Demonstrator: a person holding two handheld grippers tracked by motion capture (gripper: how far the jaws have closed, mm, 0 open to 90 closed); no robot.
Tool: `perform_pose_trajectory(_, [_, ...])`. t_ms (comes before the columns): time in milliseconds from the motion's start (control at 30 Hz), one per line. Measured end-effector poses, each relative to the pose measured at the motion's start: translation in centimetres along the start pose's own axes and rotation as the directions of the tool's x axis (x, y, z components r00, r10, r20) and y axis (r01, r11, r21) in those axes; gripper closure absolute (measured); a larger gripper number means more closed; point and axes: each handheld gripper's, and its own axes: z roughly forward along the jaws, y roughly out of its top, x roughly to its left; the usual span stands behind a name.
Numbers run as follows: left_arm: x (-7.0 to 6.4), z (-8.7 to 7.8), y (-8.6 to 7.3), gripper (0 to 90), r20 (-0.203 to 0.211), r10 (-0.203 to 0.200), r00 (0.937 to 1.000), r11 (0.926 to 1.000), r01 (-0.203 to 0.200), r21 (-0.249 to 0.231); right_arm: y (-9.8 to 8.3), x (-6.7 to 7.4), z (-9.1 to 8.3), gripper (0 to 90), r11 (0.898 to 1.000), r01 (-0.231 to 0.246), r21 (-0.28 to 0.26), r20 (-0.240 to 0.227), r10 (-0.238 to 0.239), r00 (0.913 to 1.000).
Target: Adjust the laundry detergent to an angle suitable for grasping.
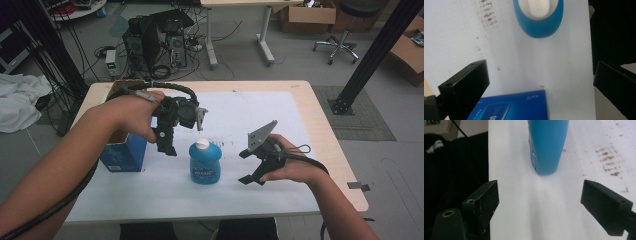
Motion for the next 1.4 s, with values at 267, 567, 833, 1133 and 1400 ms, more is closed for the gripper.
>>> perform_pose_trajectory(267, [0.0, -0.1, 0.0, 0.8, 0.001, 0.003, 1.0, 1.0, -0.003, 0.004, 0.7, 0.6, -2.5, 15.3, 0.99, 0.032, 0.135, 0.032, -0.037, 0.9988])
perform_pose_trajectory(567, [0.0, 0.0, 0.0, 0.7, 0.003, 0.002, 1.0, 1.0, -0.002, 0.005, 1.6, 0.9, -4.1, 15.6, 0.96, 0.054, 0.275, 0.04, -0.068, 0.9969])
perform_pose_trajectory(833, [0.1, -0.1, 0.2, 0.7, 0.004, 0.001, 1.0, 0.9999, -0.001, 0.012, 2.8, 1.4, -5.8, 15.9, 0.905, 0.085, 0.417, 0.033, -0.108, 0.9935])
perform_pose_trajectory(1133, [0.1, 0.1, 0.6, 0.7, 0.009, 0.007, 0.9999, 0.9999, -0.007, 0.013, 4.2, 2.8, -7.4, 15.9, 0.883, 0.113, 0.455, 0.038, -0.146, 0.9885])
perform_pose_trajectory(1400, [0.0, 0.0, 0.9, 0.7, 0.014, 0.01, 0.9999, 0.9997, -0.011, 0.021, 4.7, 4.0, -8.4, 16.0, 0.877, 0.126, 0.463, 0.033, -0.159, 0.9868])
